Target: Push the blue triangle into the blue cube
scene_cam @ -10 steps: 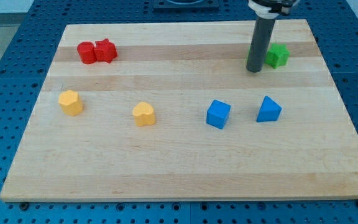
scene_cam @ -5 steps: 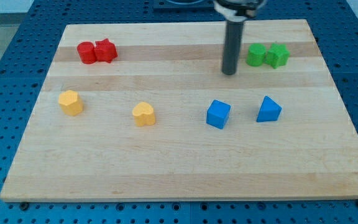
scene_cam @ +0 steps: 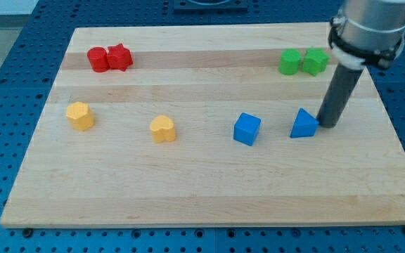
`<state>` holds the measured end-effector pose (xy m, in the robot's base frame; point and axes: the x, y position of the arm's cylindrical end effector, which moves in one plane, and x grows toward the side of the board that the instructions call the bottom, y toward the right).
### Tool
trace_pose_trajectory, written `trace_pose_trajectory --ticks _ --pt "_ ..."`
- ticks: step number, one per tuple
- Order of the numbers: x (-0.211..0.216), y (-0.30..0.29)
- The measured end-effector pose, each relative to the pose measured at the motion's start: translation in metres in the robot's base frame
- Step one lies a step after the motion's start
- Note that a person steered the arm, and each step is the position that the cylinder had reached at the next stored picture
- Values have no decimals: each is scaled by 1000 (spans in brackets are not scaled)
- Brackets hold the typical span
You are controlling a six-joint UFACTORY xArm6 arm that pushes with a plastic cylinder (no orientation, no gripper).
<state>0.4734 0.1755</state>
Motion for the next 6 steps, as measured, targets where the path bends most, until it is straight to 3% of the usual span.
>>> trace_pose_trajectory --ticks 4,5,6 --pt "16 -71" --pt "16 -75" --pt "19 -22"
